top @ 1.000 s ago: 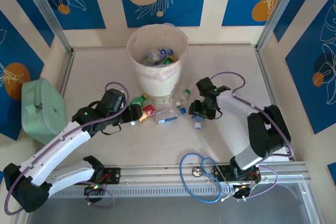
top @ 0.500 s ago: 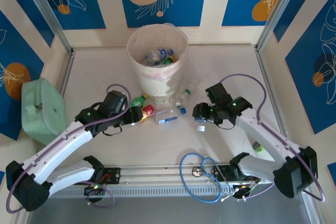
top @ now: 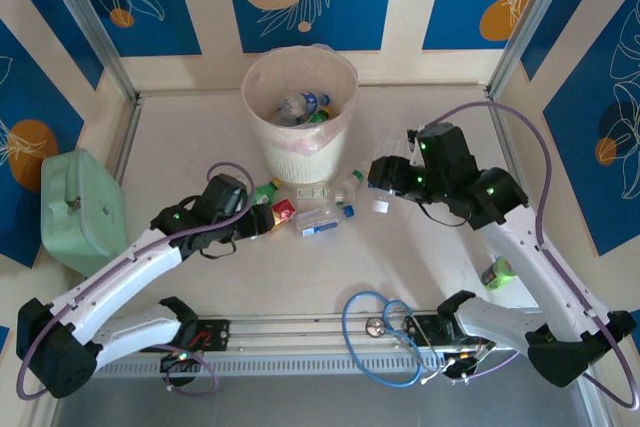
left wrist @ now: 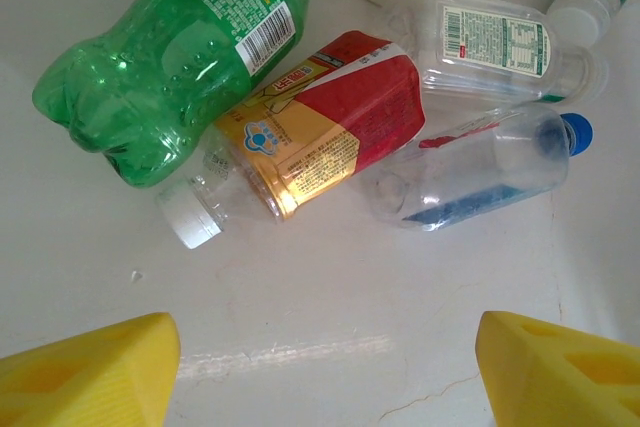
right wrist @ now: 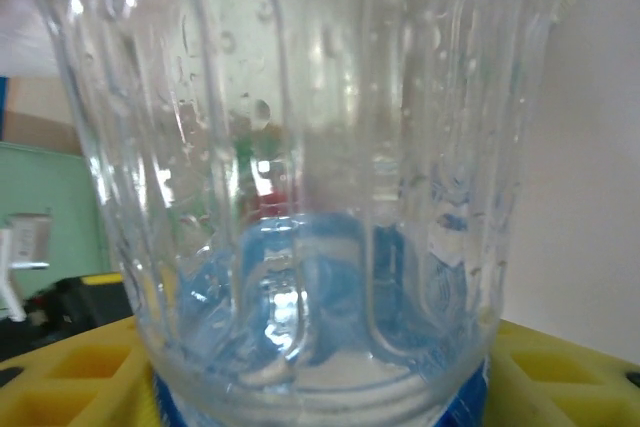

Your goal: Put the plastic bottles in the bin

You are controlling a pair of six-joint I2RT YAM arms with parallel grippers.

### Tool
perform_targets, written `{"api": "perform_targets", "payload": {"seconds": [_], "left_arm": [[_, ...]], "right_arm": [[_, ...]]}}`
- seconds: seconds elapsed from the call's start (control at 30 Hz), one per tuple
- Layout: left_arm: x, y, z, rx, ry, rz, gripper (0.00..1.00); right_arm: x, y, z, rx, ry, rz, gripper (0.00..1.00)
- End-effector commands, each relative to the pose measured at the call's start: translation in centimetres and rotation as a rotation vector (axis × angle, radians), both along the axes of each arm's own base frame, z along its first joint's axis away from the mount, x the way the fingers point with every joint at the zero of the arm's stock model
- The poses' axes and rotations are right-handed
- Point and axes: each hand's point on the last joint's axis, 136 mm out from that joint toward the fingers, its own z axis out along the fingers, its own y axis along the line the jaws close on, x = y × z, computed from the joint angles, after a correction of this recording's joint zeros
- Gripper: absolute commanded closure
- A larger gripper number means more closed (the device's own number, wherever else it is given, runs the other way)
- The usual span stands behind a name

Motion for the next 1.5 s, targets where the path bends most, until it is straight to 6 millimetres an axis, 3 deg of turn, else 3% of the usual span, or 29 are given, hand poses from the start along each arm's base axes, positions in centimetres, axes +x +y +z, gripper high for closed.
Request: {"api": "perform_targets", "payload": {"seconds": [0.0,0.3,0.53,0.8,0.97,1.3,1.47], "left_arm": [[-0.4,-0.1,0.0,-0.011,0.004,-0.009,0.22],[-0.4,0.0,-0.2,-0.007,0.003,-0.007,0.22],[-0.4,0.1,-0.1,-0.005,0.003,-0.006,0.22],[-0.6,0.4,-0.1,0.005,0.004,-0.008,0.22],[-0.6,0.3,-0.1,0.008,0.005,-0.010,0.22],[-0.5,0.6,-0.4,0.021,0.007,-0.011,0.22],[-0.4,0.6,-0.5,0.026,0.013,-0.015,0.22]], "right_arm": [[0.3,1.2,2.2,0.032,-0.034,0.045,0.39],[2.1,3.5,6.5,0.103,-0.108,0.103,0.39],[5.2,6.2,10.2,0.161,-0.176,0.151,0.40],[9.1,8.6,12.7,0.196,-0.216,0.163,0.40],[11.6,10.1,12.9,0.228,-0.205,0.164,0.40],[16.3,12.2,11.3,0.263,-0.149,0.161,0.39],[17.8,13.4,10.9,0.255,-0.129,0.185,0.20]]}}
